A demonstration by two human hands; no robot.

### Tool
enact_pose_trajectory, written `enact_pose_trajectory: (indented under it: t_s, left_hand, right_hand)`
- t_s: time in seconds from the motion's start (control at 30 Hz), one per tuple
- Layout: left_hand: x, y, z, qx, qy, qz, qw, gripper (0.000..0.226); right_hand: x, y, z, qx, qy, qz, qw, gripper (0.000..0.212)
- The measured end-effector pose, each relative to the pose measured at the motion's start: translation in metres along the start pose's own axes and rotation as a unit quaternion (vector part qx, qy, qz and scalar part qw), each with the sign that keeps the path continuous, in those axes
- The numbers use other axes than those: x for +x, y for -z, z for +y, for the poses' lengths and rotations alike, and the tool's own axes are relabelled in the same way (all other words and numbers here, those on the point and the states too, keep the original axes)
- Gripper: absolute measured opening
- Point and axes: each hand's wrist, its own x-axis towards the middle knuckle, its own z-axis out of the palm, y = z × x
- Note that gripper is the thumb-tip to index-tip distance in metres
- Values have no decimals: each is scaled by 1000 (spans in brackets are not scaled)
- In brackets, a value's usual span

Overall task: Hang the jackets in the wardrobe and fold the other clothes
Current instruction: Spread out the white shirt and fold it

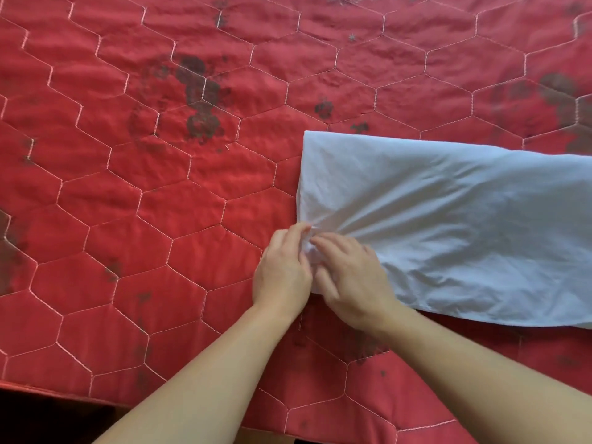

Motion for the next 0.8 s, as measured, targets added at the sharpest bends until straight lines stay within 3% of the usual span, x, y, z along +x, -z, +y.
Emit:
enact_pose_trajectory:
  t_s: [0.07,0.13,0.3,0.47,0.57,0.63,0.7,0.73,0.8]
  left_hand:
    - [-6,-2,-5,40,-6,-8,999,33]
    - [-6,-2,-7,50,2,-8,999,30]
    - [1,-2,11,-34,86,-20,995,30]
    - [2,-13,31,-126,207,43,969,18]
    - [5,-14,39,-224,305,71,923,35]
    - [9,-10,40,-323,353,23,878,39]
    - [13,-3,43,-426,367,-58,825,38]
    - [14,1,44,-448,349,-89,819,40]
    - [16,4,51,-436,265,-129,850,51]
  right_hand:
    - [20,12,10,-5,-15,67,998,48]
    - [44,24,19,-93,-49,90,990,55]
    - [84,19,39,-202,-108,-125,965,61]
    - [88,20,34,-211,-123,-155,957,62]
    - [91,27,31,-198,-130,-174,956,66]
    - [89,29,27,-152,-141,-168,964,66]
    - [83,31,23,-79,-148,-115,979,61]
    - [80,33,21,-41,-147,-76,985,58]
    - [73,40,15,45,-151,-20,987,57]
